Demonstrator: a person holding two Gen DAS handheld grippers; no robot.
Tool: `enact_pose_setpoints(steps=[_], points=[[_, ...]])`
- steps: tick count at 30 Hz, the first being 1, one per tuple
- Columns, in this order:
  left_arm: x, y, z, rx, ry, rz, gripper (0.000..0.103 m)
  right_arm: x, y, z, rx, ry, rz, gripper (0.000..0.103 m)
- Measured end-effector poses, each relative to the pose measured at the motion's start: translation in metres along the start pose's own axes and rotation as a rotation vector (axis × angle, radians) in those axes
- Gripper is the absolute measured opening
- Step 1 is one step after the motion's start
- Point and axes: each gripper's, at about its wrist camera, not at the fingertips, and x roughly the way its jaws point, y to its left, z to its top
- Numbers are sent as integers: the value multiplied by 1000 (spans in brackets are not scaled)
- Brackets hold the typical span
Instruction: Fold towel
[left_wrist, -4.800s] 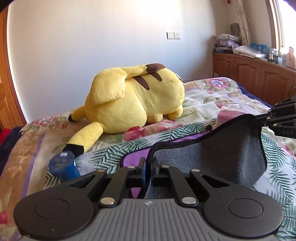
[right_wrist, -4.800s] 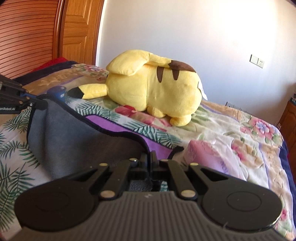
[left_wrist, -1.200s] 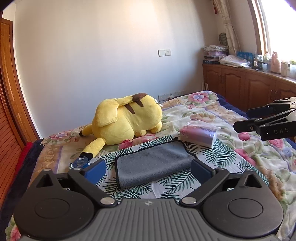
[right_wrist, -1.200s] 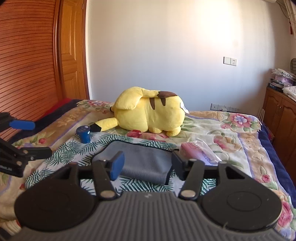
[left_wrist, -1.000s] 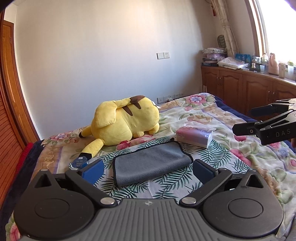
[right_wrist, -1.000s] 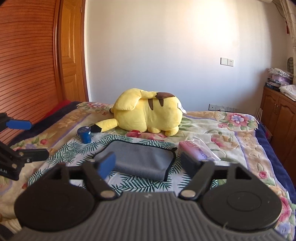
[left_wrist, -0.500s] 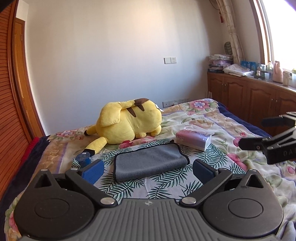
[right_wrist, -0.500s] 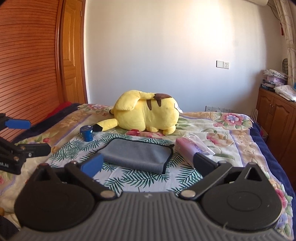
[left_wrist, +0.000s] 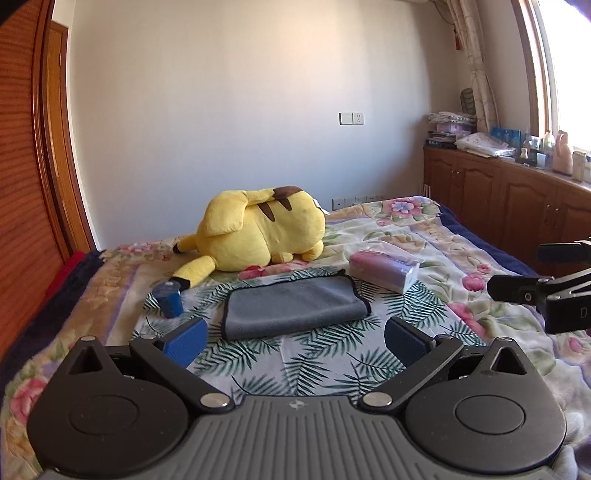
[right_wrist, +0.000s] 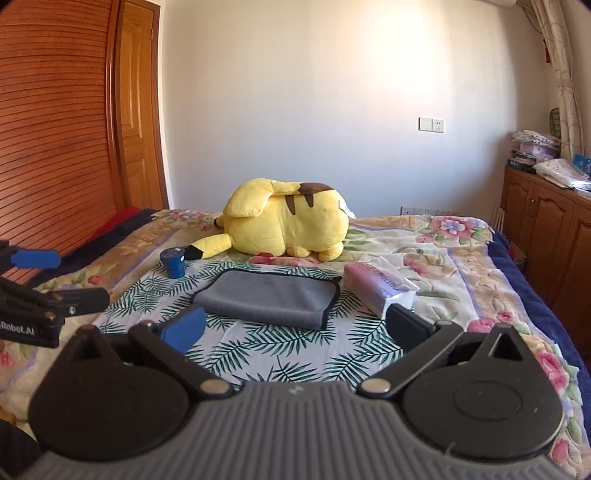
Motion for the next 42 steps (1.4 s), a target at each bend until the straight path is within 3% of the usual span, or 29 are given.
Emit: enact_pose_setpoints(steps=[15,42], points=[[-14,-3,-33,-63,34,30,87,-23,6,-27,15,-48,-24,103],[-24,-27,-76,-89,86,45,87,-21,-5,-84,77,20,-24,103]])
